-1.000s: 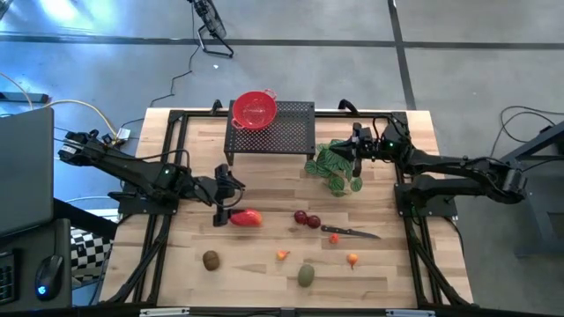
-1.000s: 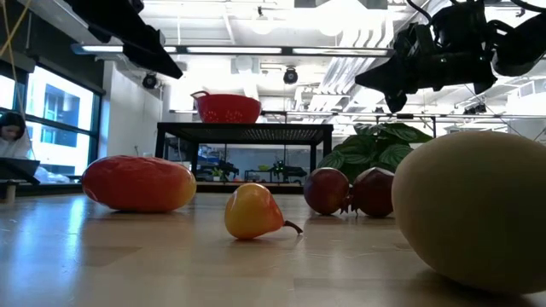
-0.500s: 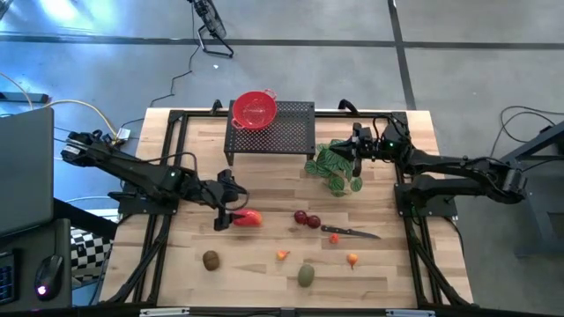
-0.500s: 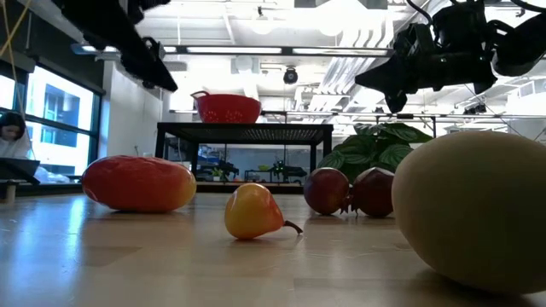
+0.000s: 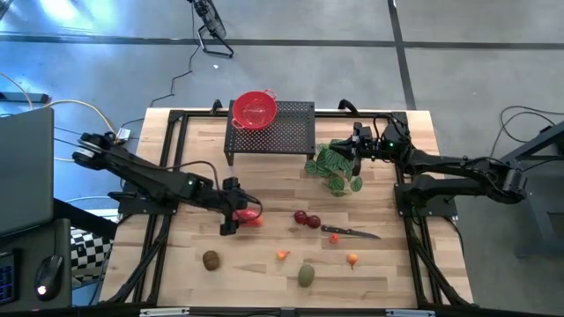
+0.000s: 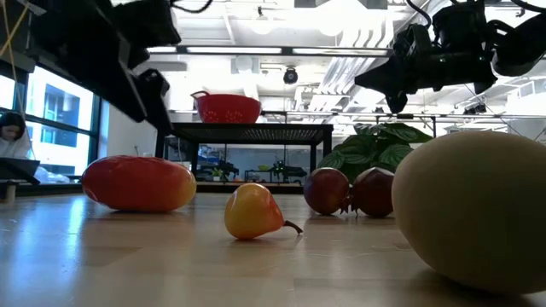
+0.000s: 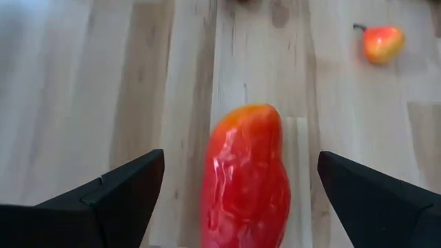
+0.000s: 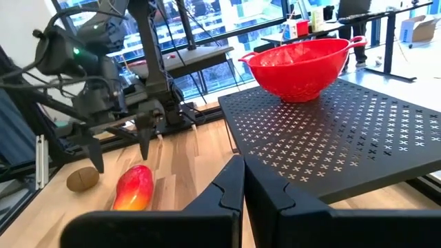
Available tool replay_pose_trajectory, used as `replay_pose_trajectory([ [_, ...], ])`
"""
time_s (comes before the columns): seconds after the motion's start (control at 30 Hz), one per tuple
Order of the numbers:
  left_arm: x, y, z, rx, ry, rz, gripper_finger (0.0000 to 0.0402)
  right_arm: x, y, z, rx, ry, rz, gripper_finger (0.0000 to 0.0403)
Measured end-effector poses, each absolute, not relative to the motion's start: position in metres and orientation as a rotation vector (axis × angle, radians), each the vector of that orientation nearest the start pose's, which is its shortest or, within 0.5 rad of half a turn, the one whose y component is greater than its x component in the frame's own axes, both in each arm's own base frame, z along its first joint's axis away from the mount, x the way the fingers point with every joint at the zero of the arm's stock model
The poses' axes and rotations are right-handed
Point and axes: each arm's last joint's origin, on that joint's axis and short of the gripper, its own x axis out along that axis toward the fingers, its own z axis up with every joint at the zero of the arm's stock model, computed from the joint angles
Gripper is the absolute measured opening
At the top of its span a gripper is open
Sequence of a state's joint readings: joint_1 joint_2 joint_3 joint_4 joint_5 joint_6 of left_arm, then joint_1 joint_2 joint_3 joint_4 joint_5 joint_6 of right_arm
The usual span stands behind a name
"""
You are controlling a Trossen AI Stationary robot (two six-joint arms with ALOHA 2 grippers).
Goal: Pick & Place Fruit
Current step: Put the red mango in the red strainer bowl on the shelf
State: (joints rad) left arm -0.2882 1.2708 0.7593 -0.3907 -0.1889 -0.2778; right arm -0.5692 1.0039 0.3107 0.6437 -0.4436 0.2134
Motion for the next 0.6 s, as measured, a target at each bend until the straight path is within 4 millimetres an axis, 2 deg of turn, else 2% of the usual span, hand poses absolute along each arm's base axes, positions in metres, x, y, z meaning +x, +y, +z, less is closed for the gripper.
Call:
replay_pose_trajectory([
  [0.6, 0.248, -0.069, 0.18, -0.067, 1.026, 0.034, 0.0377, 0.174, -0.097, 0.211, 0.238, 0.031, -0.129, 0.0003],
])
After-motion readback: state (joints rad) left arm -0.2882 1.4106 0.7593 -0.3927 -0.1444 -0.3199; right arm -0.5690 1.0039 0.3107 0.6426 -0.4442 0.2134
